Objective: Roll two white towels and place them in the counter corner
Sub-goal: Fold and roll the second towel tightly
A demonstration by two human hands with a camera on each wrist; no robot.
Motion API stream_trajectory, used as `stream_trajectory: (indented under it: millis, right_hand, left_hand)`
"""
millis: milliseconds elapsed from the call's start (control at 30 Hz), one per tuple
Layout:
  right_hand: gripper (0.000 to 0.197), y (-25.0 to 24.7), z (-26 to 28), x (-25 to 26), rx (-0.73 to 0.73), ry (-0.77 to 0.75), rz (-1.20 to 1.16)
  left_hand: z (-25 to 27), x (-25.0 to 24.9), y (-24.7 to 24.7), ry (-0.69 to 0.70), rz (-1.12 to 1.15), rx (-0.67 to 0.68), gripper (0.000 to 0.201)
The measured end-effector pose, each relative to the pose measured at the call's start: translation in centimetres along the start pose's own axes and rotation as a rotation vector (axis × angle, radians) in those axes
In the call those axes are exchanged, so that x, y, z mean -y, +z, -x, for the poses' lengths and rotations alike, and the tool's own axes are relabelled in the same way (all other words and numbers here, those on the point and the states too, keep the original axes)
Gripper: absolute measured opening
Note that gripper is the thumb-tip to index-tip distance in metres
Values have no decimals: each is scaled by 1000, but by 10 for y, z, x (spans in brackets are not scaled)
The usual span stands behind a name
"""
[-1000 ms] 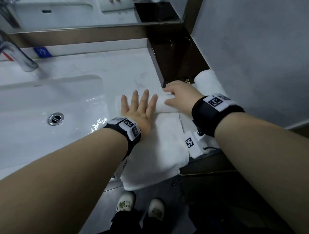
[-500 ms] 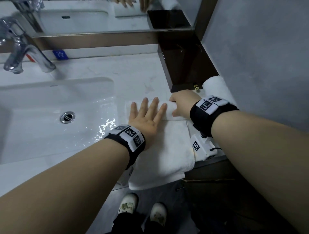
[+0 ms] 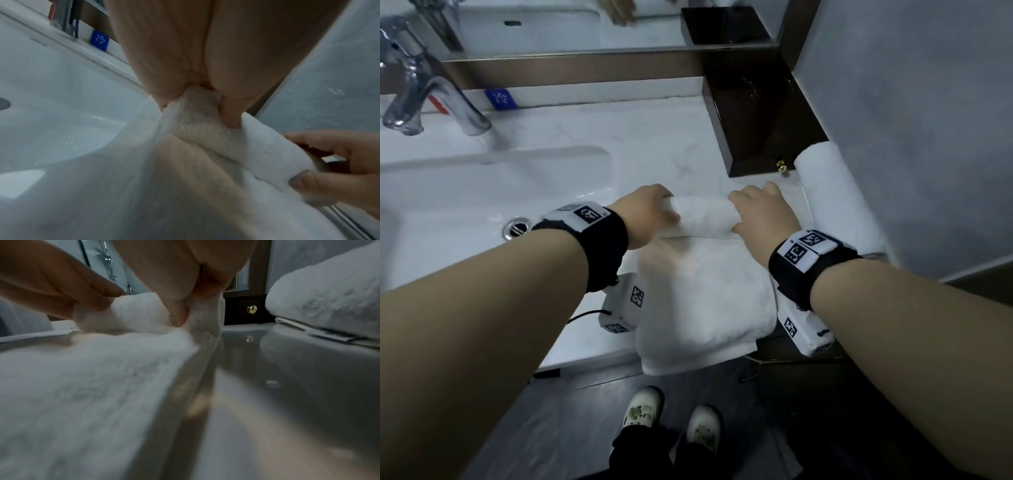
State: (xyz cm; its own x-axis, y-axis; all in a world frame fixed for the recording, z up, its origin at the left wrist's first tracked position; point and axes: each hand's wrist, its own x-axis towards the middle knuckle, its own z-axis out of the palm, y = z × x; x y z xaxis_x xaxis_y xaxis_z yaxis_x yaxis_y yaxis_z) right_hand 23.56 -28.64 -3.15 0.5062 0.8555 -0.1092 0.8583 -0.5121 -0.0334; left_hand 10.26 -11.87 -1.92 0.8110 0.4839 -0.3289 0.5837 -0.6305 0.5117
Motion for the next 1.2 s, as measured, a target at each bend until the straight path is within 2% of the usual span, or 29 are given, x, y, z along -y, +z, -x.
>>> stream_trajectory:
  millis: [133,267,433,600,700,800,867,967,1067,1200]
  right_hand:
    - [47,10,7,3,-49,7,88]
    - [54,14,13,6,-67,48,57]
    - [45,16,20,7,-101,71,-57]
    - [38,6,29,5,-62,113,-284]
    - [24,-4,30,2,-52,136,-410]
    - [15,-11,30,0,-47,145,-440]
    - [21,-14,30,-1,-32,142,-444]
    - [46,-19,28,-1,19,149,-446]
    - [39,-23,22,2,107,140,-300]
    - [48,-26,22,6,163,169,-266]
  left_hand:
    - [8,5,13,-7,2,-52,33]
    - [18,12,29,66,-107,-97,53]
    - [29,13,41,120,-350,-174,56]
    - [41,14,44,106,-493,-96,85]
    - [45,13,45,101,-590,-62,91]
    - [51,14,45,88,-650,-13,100]
    - [56,13,45,78,-679,11,104]
    - [63,12,44,86,-706,31,103]
    - [72,11,42,99,-716,57,101]
    - [81,17,43,130,-672,72,103]
